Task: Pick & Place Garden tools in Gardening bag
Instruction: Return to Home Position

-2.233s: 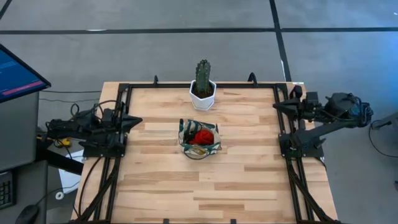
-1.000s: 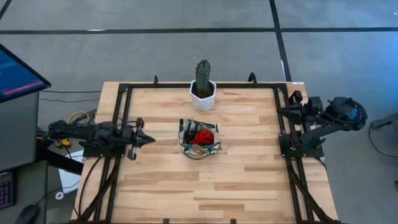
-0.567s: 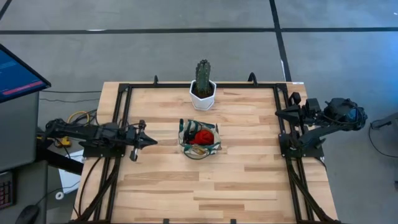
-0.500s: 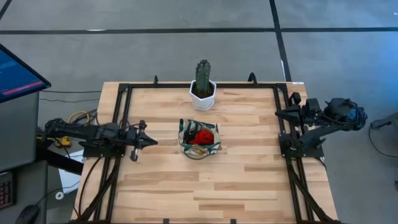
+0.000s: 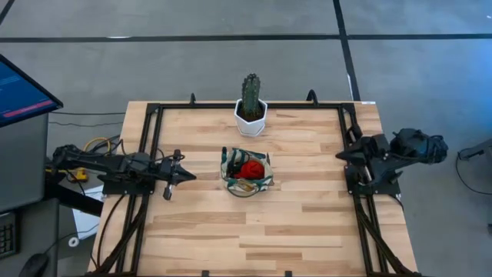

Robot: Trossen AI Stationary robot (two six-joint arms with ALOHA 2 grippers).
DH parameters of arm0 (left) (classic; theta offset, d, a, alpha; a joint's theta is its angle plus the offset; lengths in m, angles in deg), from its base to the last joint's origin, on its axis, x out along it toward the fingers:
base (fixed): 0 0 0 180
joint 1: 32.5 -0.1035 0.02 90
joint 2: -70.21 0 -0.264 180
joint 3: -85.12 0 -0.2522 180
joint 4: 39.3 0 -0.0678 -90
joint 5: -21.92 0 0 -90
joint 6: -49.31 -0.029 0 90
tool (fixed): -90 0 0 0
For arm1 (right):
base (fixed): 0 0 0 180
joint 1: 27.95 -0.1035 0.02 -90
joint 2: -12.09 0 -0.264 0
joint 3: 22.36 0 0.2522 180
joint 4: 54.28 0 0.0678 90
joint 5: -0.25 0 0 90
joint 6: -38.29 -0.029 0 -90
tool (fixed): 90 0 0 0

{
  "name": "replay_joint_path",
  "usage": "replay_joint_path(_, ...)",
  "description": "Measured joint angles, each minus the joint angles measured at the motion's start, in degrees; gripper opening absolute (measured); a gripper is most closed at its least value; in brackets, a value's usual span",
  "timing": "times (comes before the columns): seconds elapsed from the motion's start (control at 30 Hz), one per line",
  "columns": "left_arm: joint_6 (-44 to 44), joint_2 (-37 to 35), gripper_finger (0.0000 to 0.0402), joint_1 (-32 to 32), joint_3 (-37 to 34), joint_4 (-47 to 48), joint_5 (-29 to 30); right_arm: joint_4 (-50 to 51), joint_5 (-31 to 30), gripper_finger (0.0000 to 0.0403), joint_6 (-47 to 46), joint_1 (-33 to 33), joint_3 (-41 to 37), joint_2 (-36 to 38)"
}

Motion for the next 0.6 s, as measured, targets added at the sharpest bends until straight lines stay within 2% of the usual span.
replay_joint_path(0.2,0.0,0.4,0.0002,0.0,0.0,-0.1,0.0,-8.3,6.8,0.0000,-2.2,0.0,-6.3,6.4)
replay_joint_path(0.37,0.0,0.4,0.0002,0.0,0.0,-0.6,0.0,-15.0,7.3,0.0000,-2.0,0.0,-10.2,5.6)
replay_joint_path(0.6,0.0,0.8,0.0002,0.0,0.0,-1.0,-0.1,-16.9,6.7,0.0000,-2.3,0.0,-17.1,5.2)
